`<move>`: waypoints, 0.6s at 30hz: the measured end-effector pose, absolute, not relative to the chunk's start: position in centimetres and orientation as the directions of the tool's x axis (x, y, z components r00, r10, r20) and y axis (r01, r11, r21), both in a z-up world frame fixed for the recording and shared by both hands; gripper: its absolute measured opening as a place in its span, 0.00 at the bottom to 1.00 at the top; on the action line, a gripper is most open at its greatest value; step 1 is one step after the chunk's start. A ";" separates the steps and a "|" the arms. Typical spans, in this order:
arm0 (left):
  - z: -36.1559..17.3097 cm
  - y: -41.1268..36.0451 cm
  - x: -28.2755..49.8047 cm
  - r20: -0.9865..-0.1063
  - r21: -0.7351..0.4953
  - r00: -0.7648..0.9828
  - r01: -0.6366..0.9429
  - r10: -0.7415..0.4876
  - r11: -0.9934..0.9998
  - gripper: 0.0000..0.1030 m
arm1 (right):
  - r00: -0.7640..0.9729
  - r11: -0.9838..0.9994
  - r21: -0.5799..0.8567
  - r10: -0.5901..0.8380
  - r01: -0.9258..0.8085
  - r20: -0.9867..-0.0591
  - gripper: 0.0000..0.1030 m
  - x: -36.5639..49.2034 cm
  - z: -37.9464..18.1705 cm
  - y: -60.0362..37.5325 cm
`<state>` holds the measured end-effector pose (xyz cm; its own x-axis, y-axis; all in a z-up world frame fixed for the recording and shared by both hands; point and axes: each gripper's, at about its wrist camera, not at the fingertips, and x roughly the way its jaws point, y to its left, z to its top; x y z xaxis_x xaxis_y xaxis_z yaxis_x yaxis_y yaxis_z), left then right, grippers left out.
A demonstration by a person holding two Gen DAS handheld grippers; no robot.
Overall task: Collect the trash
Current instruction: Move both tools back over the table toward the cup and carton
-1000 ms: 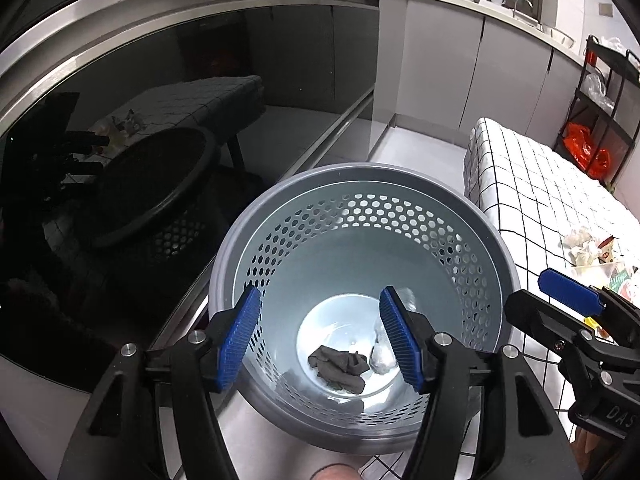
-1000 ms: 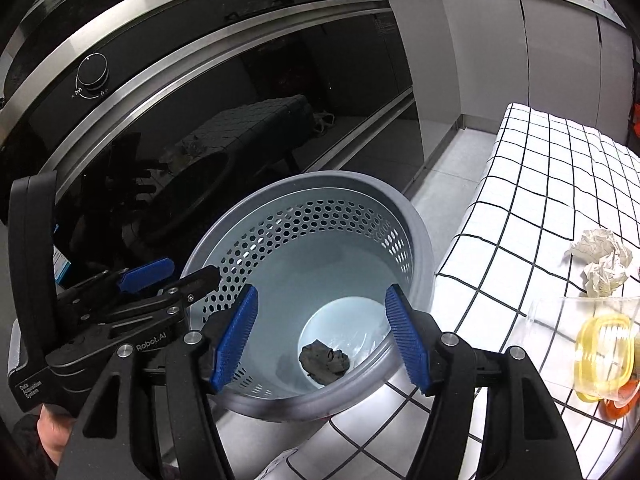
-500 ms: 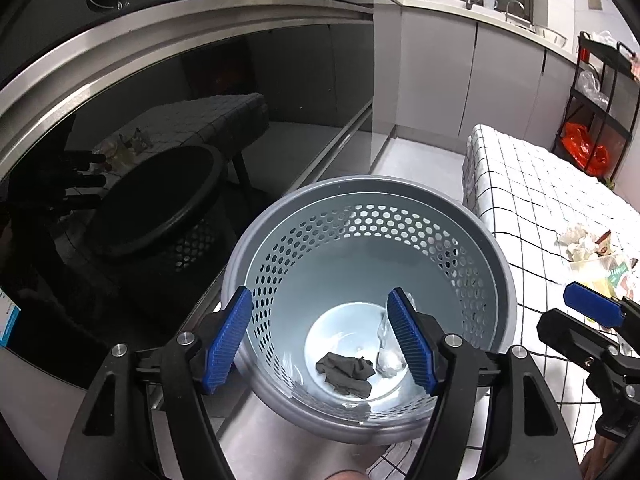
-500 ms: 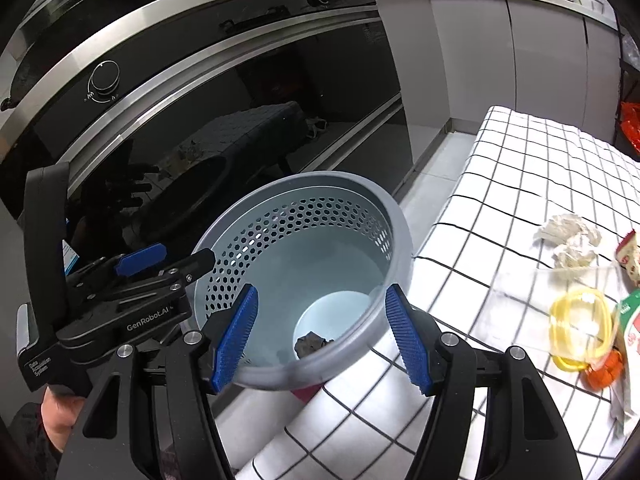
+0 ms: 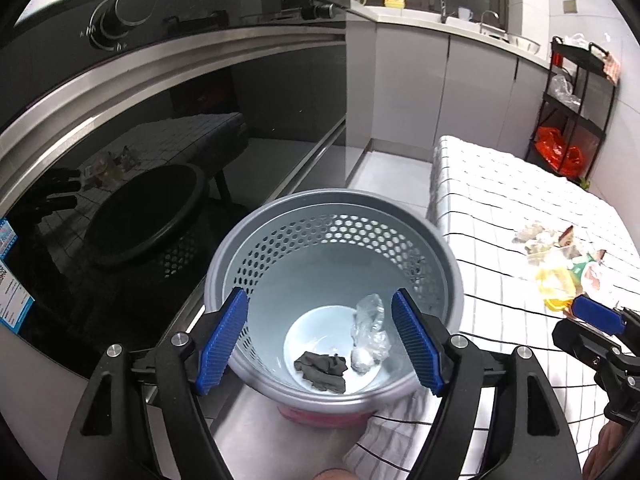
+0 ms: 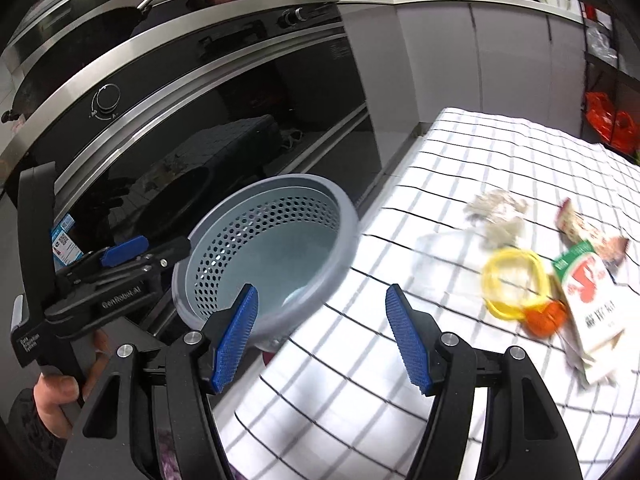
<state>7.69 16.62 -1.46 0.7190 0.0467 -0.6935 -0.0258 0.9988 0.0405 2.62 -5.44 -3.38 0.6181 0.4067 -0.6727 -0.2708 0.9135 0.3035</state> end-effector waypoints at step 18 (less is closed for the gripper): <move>-0.6 8.5 4.2 -0.691 0.033 0.720 0.113 -0.059 0.993 0.76 | 0.675 0.978 0.203 0.177 -0.042 -0.716 0.62 -4.8 -3.6 -19.6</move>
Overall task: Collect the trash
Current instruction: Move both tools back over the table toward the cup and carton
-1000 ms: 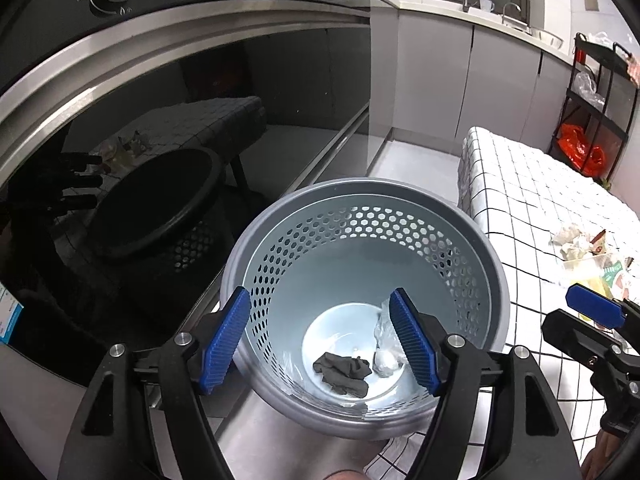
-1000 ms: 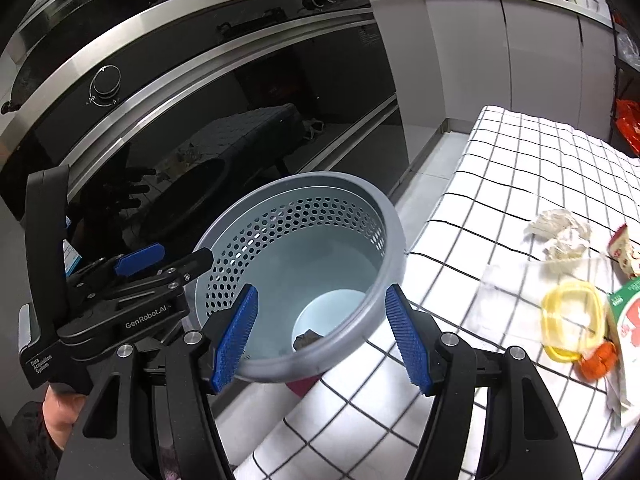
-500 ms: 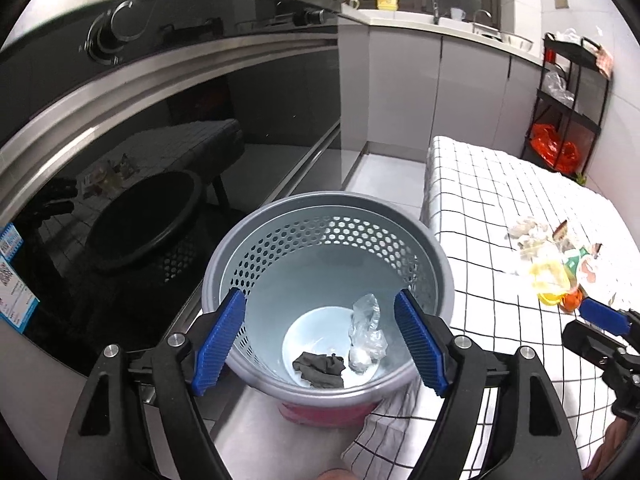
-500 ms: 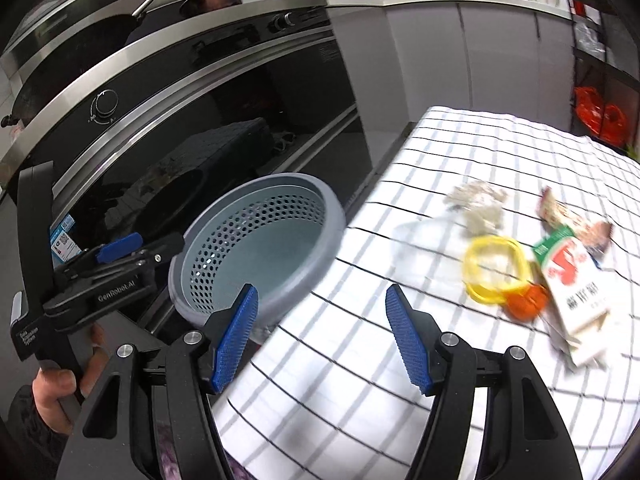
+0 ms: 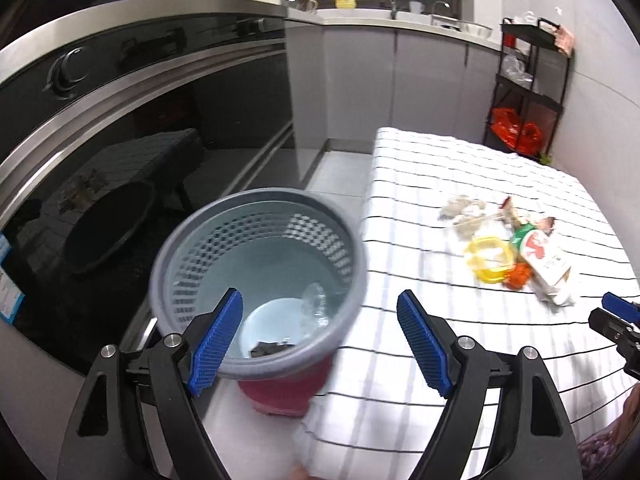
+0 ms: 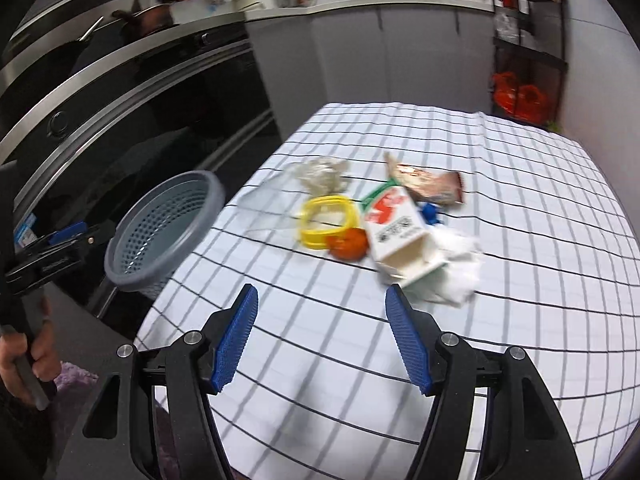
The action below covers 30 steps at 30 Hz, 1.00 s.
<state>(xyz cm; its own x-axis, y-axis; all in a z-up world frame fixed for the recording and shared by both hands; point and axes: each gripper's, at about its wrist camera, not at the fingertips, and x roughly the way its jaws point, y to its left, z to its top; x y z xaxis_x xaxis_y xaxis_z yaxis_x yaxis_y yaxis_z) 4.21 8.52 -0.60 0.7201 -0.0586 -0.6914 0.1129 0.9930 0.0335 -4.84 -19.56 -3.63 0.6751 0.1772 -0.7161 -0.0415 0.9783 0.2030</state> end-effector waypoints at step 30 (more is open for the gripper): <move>-4.7 -1.0 7.1 -0.731 0.011 0.673 0.175 -0.112 0.984 0.80 | 0.652 0.994 0.090 0.110 -0.064 -0.750 0.62 0.8 -7.9 -22.6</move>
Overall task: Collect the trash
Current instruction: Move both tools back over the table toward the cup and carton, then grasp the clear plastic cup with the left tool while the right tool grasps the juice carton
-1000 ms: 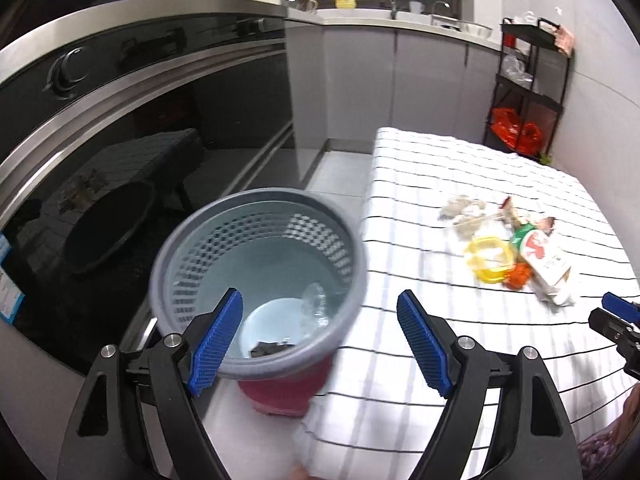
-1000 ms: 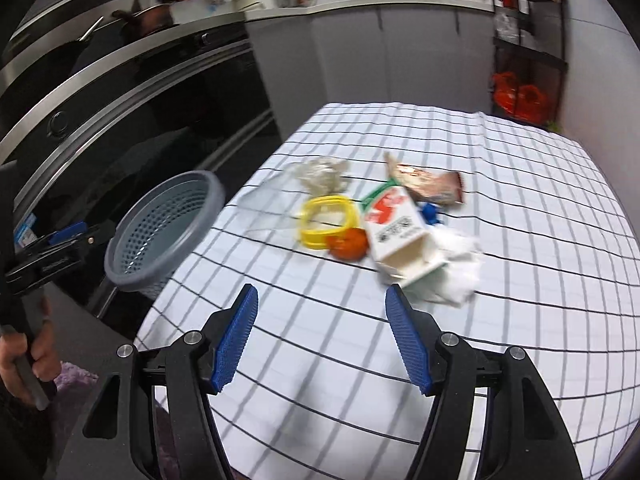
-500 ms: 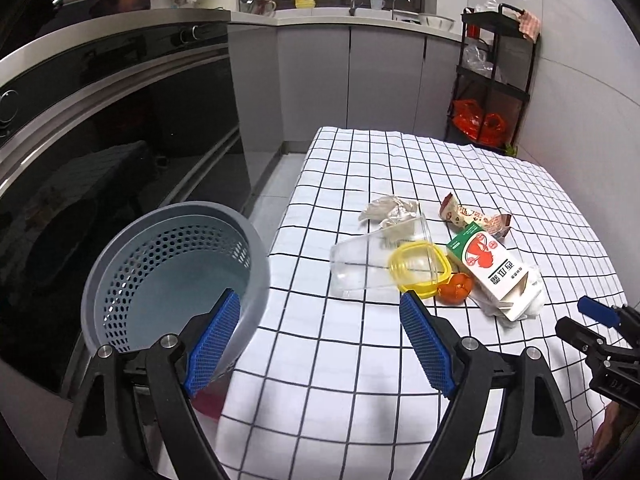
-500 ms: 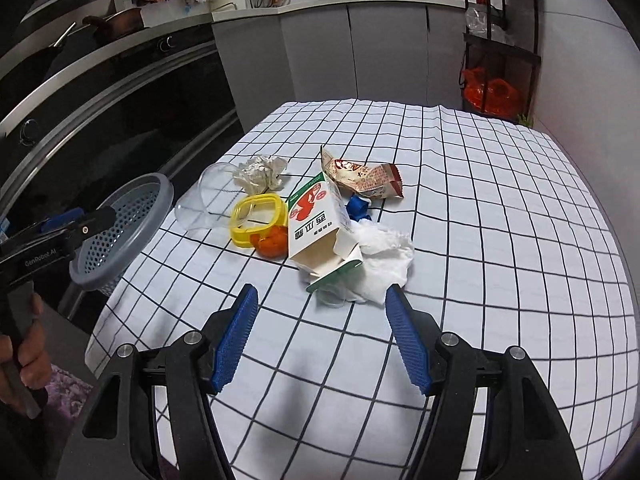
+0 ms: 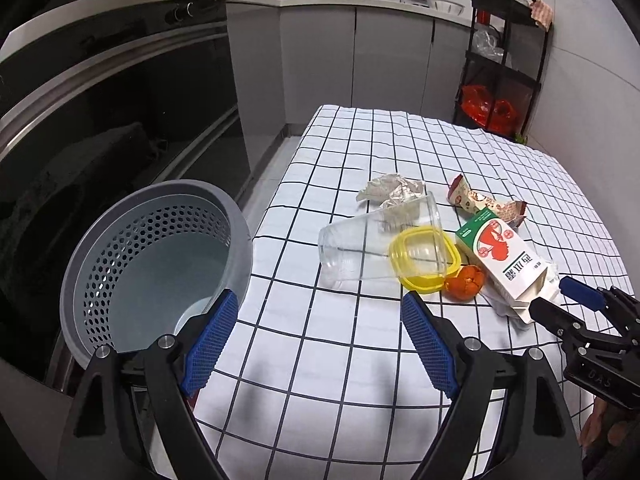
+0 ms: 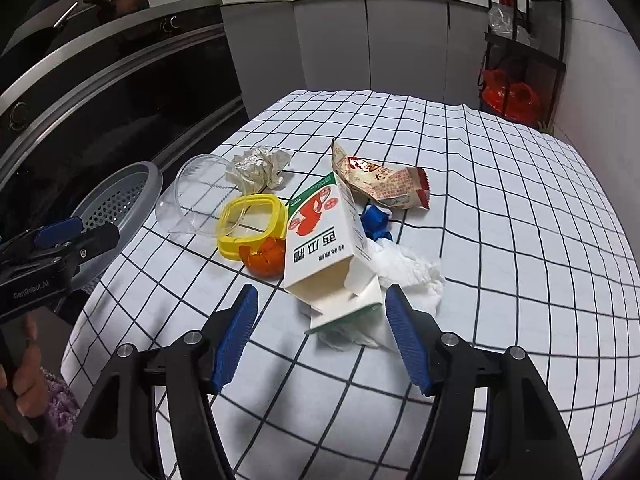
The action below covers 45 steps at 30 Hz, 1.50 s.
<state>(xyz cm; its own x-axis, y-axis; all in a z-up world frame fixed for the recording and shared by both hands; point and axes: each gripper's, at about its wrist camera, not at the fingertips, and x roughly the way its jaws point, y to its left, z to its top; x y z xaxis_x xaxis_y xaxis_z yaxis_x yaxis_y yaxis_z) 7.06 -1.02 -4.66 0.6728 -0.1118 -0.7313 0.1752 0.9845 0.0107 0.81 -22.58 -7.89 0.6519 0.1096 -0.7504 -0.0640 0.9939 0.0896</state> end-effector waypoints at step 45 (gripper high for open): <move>-4.9 -2.1 7.6 -0.716 -0.066 0.675 0.190 -0.179 0.980 0.82 | 0.705 0.991 0.136 0.100 -0.005 -0.702 0.49 1.7 -6.3 -23.8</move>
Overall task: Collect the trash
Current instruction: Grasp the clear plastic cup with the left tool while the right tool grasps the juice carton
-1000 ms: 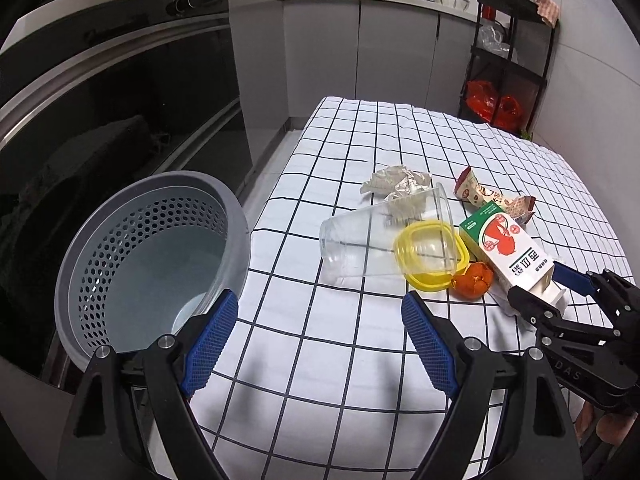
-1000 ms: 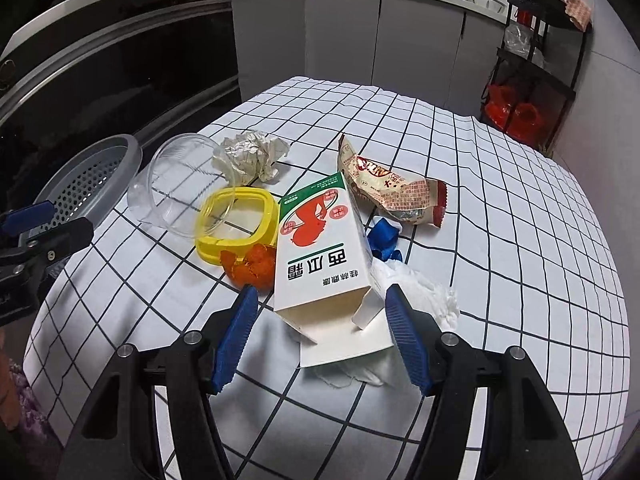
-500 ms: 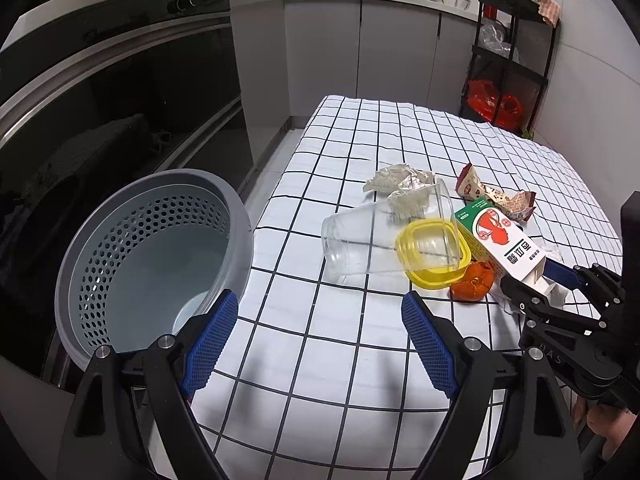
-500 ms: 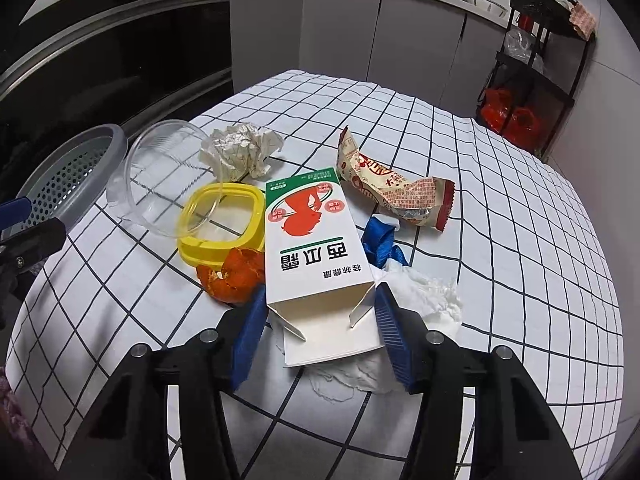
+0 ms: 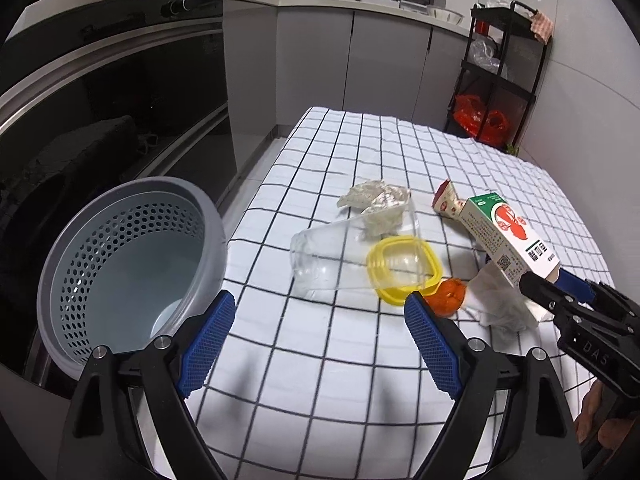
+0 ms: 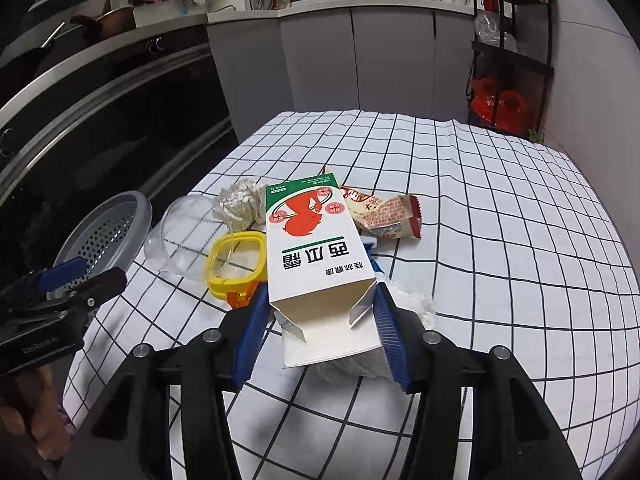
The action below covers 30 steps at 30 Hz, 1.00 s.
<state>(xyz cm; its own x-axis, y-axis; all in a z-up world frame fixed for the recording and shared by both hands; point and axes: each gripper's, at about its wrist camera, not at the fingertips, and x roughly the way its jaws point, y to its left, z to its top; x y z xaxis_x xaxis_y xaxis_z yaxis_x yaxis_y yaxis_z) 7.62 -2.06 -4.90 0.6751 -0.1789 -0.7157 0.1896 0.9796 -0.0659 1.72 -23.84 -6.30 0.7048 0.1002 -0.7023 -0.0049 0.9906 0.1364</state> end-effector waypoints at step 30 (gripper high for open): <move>-7.8 -7.8 12.1 -0.753 -0.008 0.657 0.044 -0.035 0.999 0.28 | 0.738 0.980 0.200 0.123 0.016 -0.664 0.49 0.8 -4.4 -26.6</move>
<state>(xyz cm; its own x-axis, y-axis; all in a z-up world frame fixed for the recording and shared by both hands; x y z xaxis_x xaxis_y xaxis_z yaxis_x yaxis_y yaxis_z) 12.13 -7.78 -7.76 0.6568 -0.0353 -0.7532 0.0444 0.9990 -0.0082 0.81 -26.63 -4.43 0.7379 0.1233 -0.6635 0.0165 0.9796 0.2003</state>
